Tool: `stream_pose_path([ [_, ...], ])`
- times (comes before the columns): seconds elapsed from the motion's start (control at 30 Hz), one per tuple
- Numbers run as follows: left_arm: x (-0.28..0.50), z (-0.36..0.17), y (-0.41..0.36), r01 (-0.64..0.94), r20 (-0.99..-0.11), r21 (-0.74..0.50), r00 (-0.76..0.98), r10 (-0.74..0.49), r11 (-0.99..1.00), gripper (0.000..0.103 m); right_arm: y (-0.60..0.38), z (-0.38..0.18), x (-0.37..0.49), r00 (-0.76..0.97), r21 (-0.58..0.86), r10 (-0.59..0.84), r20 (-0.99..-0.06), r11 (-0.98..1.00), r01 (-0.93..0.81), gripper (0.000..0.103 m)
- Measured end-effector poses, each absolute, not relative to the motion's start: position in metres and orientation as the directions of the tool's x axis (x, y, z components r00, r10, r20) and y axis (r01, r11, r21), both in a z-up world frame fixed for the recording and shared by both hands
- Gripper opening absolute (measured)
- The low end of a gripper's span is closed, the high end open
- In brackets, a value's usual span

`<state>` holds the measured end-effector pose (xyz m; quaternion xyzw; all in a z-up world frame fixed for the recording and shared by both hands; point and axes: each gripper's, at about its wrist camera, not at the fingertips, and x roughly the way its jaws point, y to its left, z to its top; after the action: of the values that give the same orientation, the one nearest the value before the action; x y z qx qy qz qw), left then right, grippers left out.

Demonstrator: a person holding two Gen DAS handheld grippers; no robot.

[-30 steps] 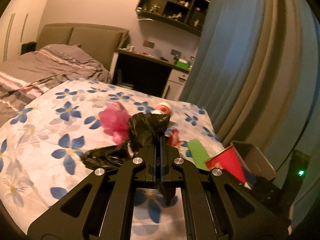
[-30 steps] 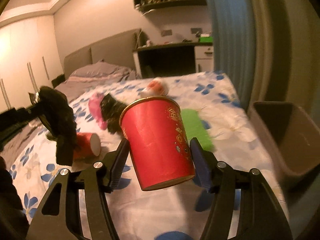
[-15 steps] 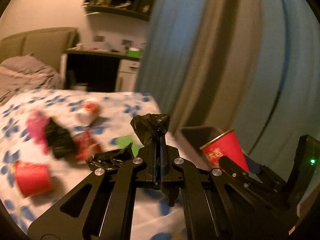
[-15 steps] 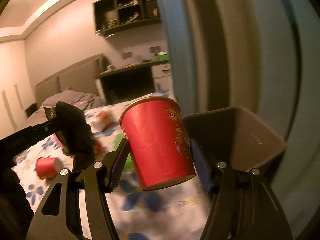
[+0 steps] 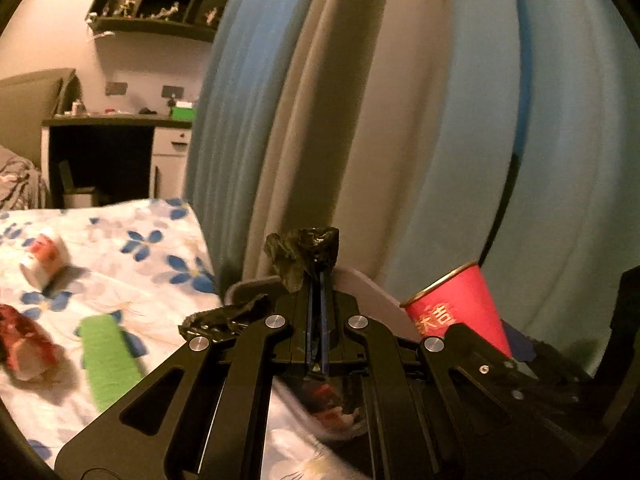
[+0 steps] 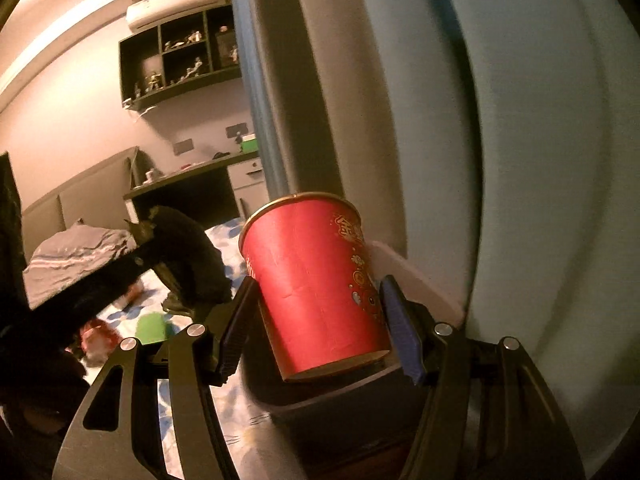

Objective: Collect trash
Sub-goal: 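Carry the bag and cup to the bin while opening the left tool to drop the bag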

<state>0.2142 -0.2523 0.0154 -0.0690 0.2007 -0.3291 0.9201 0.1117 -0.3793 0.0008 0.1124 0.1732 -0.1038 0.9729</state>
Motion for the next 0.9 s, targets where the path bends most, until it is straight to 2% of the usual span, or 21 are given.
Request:
stream_pose_path([
  [0.27,0.226,-0.014,-0.282,0.6,-0.378,-0.26,0.657,-0.652,0.756,0.002,-0.396,-0.009,0.119,0.91,0.195,-0.179,-0.373,0.944,0.266,0.061],
  [0.7,0.236,-0.037,-0.287,0.608,-0.436,-0.289,0.604,-0.667,0.739,0.002,-0.393,-0.008,0.125,0.906,0.195,-0.184,-0.382,0.942,0.274,0.061],
  [0.73,0.236,-0.039,-0.286,0.61,-0.441,-0.29,0.599,-0.669,0.737,0.005,-0.393,-0.008,0.125,0.906,0.193,-0.187,-0.381,0.942,0.276,0.061],
  [0.8,0.237,-0.041,-0.285,0.601,-0.452,-0.292,0.599,-0.661,0.744,0.022,-0.394,-0.009,0.125,0.905,0.192,-0.189,-0.382,0.941,0.278,0.061],
  [0.87,0.237,-0.042,-0.279,0.591,-0.448,-0.301,0.605,-0.658,0.749,0.051,-0.394,-0.009,0.125,0.903,0.194,-0.188,-0.385,0.94,0.279,0.062],
  [0.9,0.237,-0.042,-0.274,0.584,-0.439,-0.311,0.612,-0.658,0.75,0.058,-0.395,-0.009,0.125,0.903,0.195,-0.188,-0.386,0.94,0.279,0.062],
])
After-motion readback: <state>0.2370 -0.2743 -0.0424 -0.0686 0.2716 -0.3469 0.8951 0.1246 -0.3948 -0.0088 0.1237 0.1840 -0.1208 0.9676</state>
